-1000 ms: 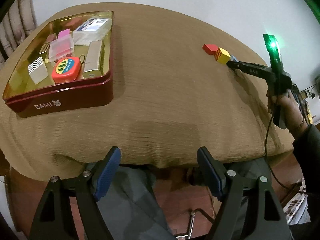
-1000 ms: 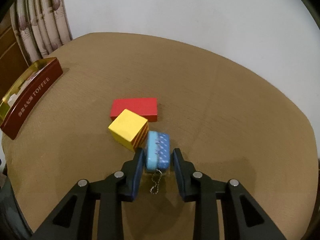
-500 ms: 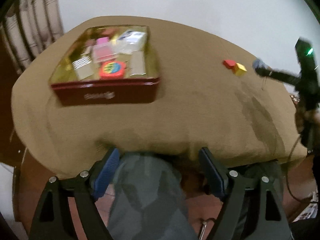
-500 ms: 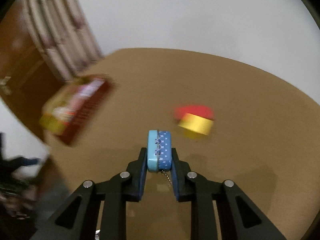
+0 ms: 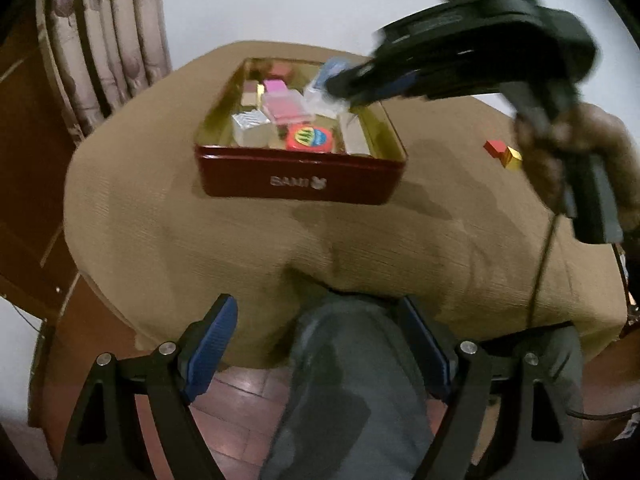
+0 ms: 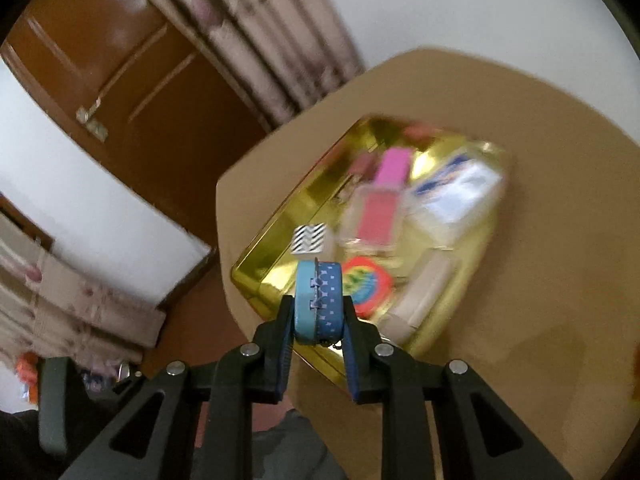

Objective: Organize rigid objects
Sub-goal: 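Carry the keychain case into the gold tin and release it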

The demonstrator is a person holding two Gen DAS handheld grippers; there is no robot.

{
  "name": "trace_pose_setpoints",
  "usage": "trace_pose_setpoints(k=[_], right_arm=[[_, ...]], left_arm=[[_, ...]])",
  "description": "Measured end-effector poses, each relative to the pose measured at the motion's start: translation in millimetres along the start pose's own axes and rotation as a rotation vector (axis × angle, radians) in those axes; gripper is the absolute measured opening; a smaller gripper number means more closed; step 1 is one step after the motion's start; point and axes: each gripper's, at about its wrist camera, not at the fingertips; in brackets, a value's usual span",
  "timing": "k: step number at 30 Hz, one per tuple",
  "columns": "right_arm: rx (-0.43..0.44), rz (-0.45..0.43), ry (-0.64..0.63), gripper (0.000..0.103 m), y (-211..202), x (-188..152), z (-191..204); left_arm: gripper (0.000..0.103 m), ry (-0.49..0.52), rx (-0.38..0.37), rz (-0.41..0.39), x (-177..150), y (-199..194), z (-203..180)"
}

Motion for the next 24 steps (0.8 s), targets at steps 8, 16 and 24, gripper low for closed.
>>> trace_pose_setpoints(k=[8,16,24], right_arm=[[-0.047,0.148,-0.036,0.021,85.6,25.0,34.8],[-0.060,0.192,0.043,0.021,131.6,36.9,28.2],[-0.046,0.124,0.127,0.032,135.2,52.0,11.7]], left_arm=[[0.079,0.031,-0.018,-0.015,-0.1,-0.3,-0.1],[0.079,-0.028,-0.045,0.009,-1.0,4.3,10.4],[0.079,-0.053,-0.060,0.023,-2.1,8.3,14.9]])
Point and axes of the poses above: each gripper's, at about its wrist camera, not at the fingertips, and y roughly the way its jaws point, z to its left, x to its top, and after that the axes turned 11 degrees about y, right-handed
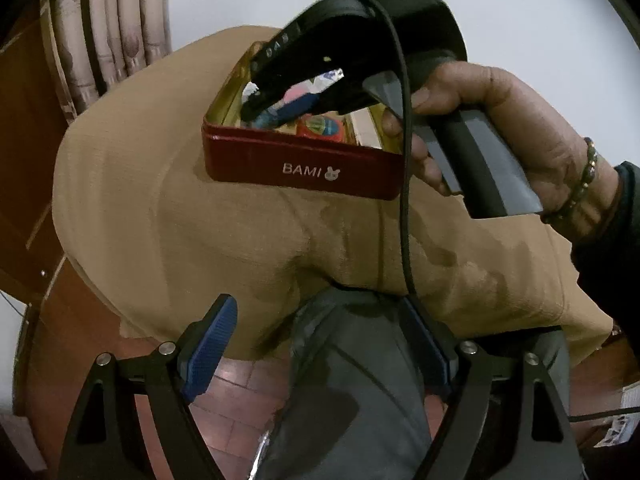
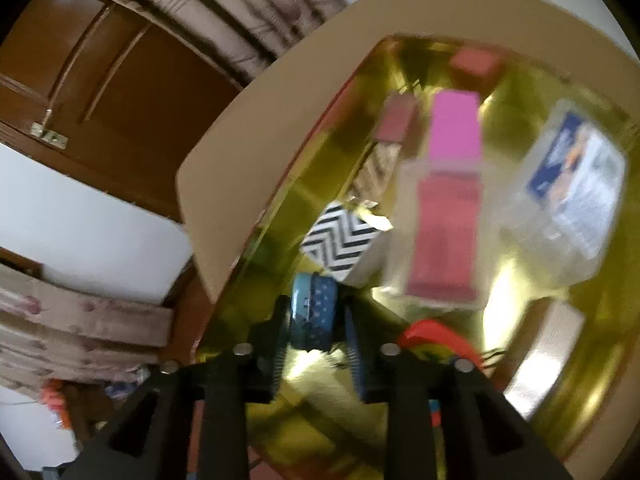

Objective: Organize rigid objects
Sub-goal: 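Carry the keychain case into the gold tin and release it, then withdraw the right gripper from the tin back over the table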

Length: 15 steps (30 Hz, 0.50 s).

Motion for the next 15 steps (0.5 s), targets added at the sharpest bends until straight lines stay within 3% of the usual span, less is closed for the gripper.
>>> trace_pose_setpoints(k=[5,8,12,15], right_arm=[[-0.040,-0.076,-0.049,0.032,-24.0,-4.1,-1.6],[0.002,-0.107,-0.038,0.032,-38.6,-3.3,-8.4],[0.089,-0.224,-0.008,0.032,-74.4,-12.4,-21.4],[0.051,-0.364,-0.023,0.032,-111.3,-36.2,-39.4]], left_arm=[[0.079,0.041,0.025,-0.005,-1.5,-0.4,-7.7],[0.079,0.035,0.023,0.005,-1.1,2.1,-6.1],[0.079,0.026,0.026,0.014,-1.0,4.6,-2.9],[0.079,0.023,0.029,0.016,-0.7,5.8,-3.4]])
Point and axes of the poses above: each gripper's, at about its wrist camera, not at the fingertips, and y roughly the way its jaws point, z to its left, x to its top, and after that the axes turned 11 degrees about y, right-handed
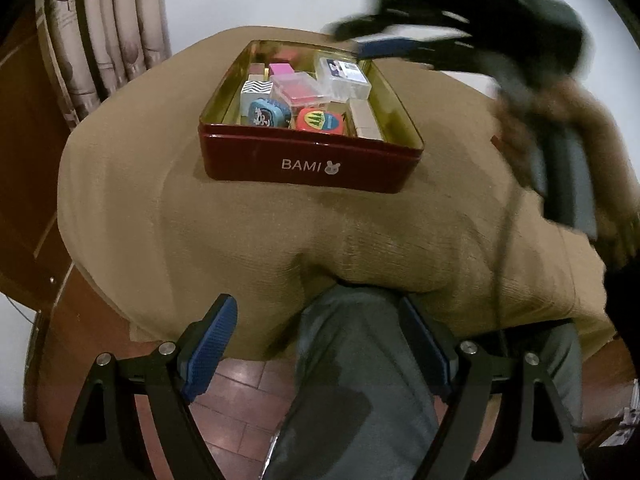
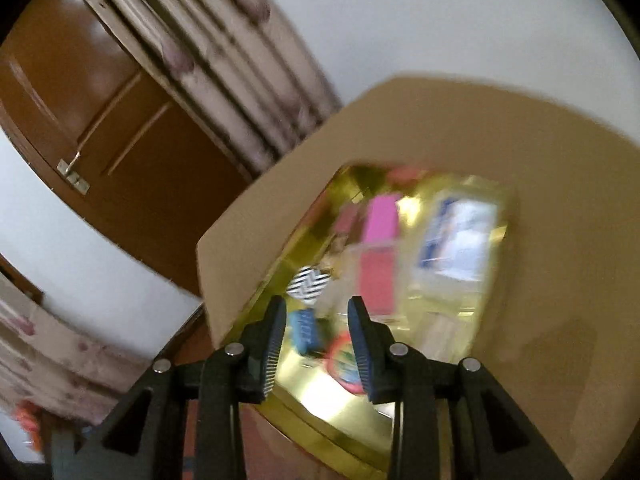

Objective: Organize rigid objects
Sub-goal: 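Withdraw the right gripper from the tin back over the table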

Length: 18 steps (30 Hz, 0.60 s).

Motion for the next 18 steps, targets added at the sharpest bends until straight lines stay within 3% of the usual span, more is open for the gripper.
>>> trace_pose_setpoints(k=[2,5,9,14,18], right_arm=[[-0.126,-0.124,-0.044,0.032,-36.8,-18.1,-18.8],[-0.332,-0.240,-0.089,0.032,-80.1,-48.2,-50.6],[-0.619,-0.285,-0.058,0.037,-132.0,-88.5,-130.8],[-0.812,-0.285,0.087,0.037,-188.9,-115.5,-238.1],[-0.857,-0.310,0.204,0.037,-219.0,-128.6,-291.0]], left_arm=[[0.079,0.012,0.013,-0.003,0.4,-0.6,-3.1],[0.079,0.039,0.026,-0.003,-0.7,0.6,-12.1],[0.079,0.103,0.044,-0.002,2.5,1.0,-30.8],[0.079,0.210,0.067,-0.029,21.3,1.6,-66.9],[0.079,0.282,0.087,-0.041,39.8,7.3,-98.6]])
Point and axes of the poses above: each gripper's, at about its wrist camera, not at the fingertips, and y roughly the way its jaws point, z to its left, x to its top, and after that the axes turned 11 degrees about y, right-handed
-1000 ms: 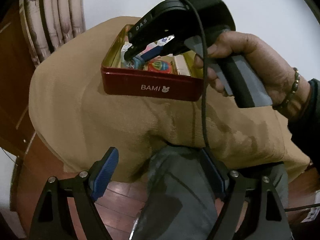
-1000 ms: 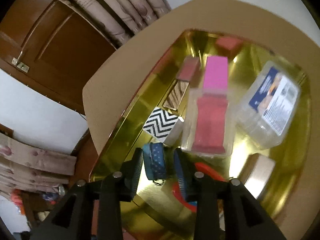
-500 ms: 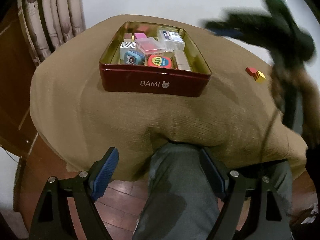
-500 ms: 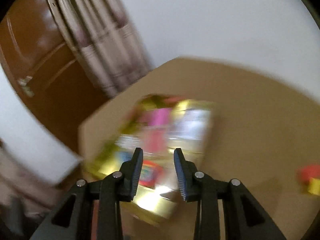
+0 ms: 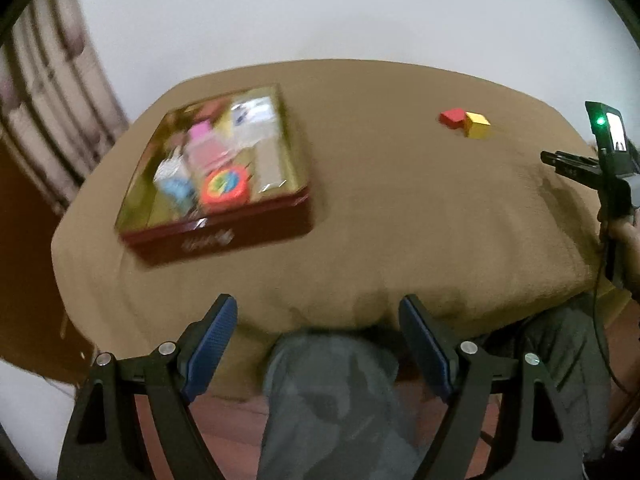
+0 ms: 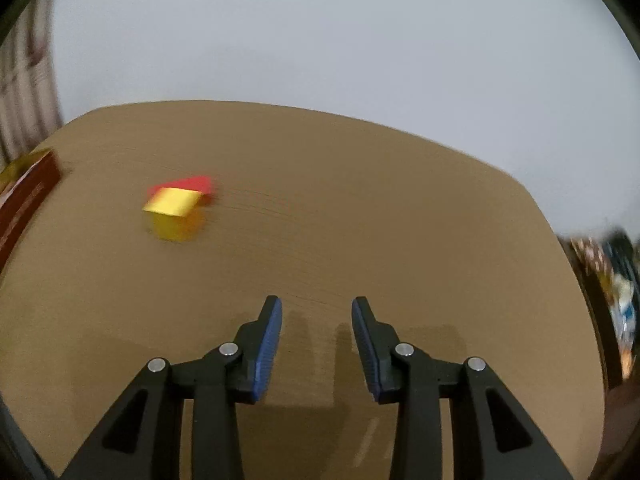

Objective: Organize rigid objects
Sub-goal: 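Withdraw the right gripper from the tin back over the table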

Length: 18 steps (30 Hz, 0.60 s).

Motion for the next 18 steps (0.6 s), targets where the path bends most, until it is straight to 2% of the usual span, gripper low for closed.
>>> trace_pose_setpoints(k=[2,4,11,15,18], right_arm=[[-0.032,0.004,0.037,0.037,8.1,1.4,-20.8],[-0.016,0.019,0.072,0.037,14.8,3.1,-30.2],[-0.007,0.049,0.136,0.038,33.2,16.4,-38.0],[-0.012,0.055,0.158,0.048,35.9,21.5,-58.5],[-0.013,0.058,0.164,0.050,39.9,26.4,-70.3]], left_arm=[[0.079,0.027,-0.001,-0.011,13.1,1.9,-10.3],[0.080,0.057,0.008,-0.021,28.2,6.1,-22.3],[0.080,0.133,0.012,-0.024,70.0,27.6,-55.2],[0.080,0.161,-0.002,-0.006,89.1,48.4,-71.1],[0.080,0.168,-0.046,-0.001,106.6,64.5,-82.4]])
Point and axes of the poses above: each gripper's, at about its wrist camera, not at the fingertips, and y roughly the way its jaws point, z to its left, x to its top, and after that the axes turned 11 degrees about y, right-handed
